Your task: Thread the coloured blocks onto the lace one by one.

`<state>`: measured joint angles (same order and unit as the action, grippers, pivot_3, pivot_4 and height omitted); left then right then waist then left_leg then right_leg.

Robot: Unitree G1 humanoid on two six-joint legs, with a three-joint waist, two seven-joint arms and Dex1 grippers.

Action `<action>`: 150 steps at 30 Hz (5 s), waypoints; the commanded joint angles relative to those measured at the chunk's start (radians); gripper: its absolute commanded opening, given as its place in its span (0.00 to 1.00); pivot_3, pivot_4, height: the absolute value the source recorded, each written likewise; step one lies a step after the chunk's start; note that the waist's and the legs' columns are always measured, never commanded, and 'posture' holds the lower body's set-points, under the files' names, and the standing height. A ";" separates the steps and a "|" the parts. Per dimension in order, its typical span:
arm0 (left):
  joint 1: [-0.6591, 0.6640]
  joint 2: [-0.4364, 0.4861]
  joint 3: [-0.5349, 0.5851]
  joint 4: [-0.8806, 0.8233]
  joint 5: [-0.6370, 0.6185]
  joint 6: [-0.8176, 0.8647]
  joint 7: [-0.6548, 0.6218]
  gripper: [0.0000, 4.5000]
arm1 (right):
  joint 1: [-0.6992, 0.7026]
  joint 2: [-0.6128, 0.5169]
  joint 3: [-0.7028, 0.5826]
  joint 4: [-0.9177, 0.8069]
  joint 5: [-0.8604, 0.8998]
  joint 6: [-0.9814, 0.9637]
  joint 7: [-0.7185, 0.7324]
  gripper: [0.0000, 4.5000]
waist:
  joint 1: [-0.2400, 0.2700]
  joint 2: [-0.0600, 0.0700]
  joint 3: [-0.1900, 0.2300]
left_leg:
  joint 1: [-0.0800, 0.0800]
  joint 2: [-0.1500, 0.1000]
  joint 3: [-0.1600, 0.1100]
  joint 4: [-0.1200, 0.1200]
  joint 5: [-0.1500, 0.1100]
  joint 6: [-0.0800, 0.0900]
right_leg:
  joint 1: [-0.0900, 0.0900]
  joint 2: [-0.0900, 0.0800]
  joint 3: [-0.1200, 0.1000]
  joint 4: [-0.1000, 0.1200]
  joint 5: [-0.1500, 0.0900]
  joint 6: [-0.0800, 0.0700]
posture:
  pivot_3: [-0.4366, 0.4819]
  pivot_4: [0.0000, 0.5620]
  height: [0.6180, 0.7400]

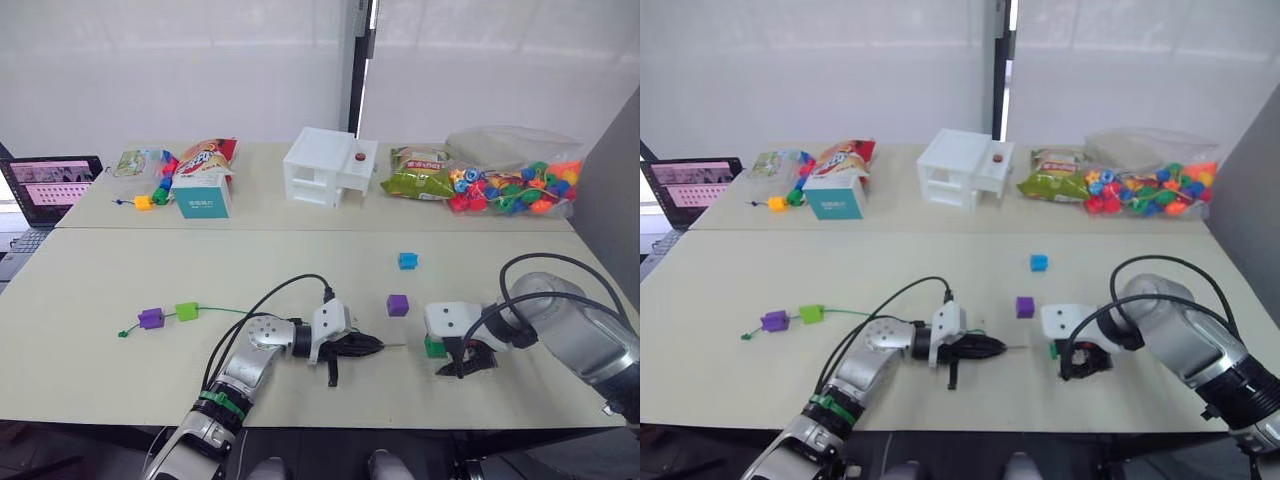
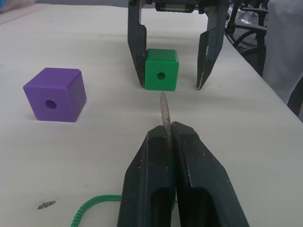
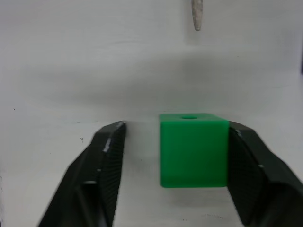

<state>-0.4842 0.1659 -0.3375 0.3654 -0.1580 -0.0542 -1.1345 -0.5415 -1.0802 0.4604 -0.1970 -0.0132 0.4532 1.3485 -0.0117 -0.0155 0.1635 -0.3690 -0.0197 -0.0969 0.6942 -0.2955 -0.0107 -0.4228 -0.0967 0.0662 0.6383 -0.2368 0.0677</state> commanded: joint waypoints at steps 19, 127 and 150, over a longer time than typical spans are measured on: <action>-0.030 -0.022 -0.048 -0.011 0.014 0.004 -0.016 0.00 | 0.002 0.086 -0.026 -0.188 0.016 0.294 -0.036 0.26 | 0.001 0.000 0.000 | 0.000 0.000 0.000 0.000 0.000 0.000 | 0.000 0.000 0.000 0.001 0.000 0.000 | 0.48 0.27 1.00; -0.196 -0.168 -0.131 0.213 0.148 -0.106 0.005 0.62 | 0.399 -0.073 -0.499 -0.488 0.319 0.509 -0.288 1.00 | 0.022 -0.001 0.001 | 0.000 0.000 0.000 0.001 0.000 0.000 | 0.001 0.000 0.000 -0.001 0.000 0.000 | 0.48 0.27 1.00; -0.214 -0.159 -0.121 0.244 0.172 -0.117 0.001 0.27 | 0.255 -0.013 -0.187 -0.318 0.162 0.303 -0.328 0.33 | 0.021 -0.001 0.001 | 0.000 0.000 0.000 0.001 0.000 0.000 | 0.001 0.000 0.000 -0.001 0.000 0.000 | 0.48 0.27 1.00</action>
<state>-0.6767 0.0078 -0.4582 0.6073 0.0059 -0.1572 -1.1323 -0.2716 -1.0991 0.2764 -0.5083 0.1499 0.7647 1.0163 0.0089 -0.0166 0.1642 -0.3694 -0.0202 -0.0968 0.6949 -0.2956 -0.0104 -0.4218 -0.0966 0.0657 0.6373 -0.2367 0.0679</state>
